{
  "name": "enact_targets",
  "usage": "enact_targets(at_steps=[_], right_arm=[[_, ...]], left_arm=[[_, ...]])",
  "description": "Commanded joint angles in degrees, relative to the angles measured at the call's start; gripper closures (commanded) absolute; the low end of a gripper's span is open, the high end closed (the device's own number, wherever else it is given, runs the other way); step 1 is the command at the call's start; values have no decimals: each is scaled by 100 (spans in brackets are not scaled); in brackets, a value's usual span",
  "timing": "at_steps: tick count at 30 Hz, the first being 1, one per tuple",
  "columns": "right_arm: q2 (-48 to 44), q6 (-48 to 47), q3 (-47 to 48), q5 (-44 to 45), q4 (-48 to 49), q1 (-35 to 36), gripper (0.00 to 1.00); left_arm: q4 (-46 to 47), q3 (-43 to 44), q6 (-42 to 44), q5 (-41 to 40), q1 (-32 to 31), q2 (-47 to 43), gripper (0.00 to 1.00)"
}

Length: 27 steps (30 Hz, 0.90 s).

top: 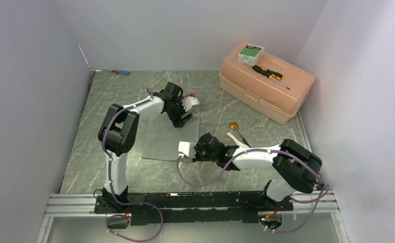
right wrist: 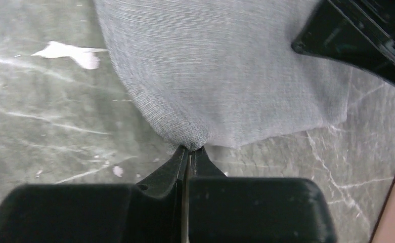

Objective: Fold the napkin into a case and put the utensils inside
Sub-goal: Pick up the lower triangle-folded napkin from the center of the board, then fold the lower triangle-folded napkin at the center of the board.

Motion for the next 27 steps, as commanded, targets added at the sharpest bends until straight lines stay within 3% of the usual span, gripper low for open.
enact_targets(at_steps=[1,15,27], right_arm=[[-109,597,365,-682,90,-461,100],[249,2164,764,-1078,294,-1171,100],[1207,3720,1521,-1221,31,-1918,100]], left_arm=[[147,86,261,-332,-24,408,18],[-41,282,374,-273,-24,561,22],[-196,378,459,-270,-24,623,24]])
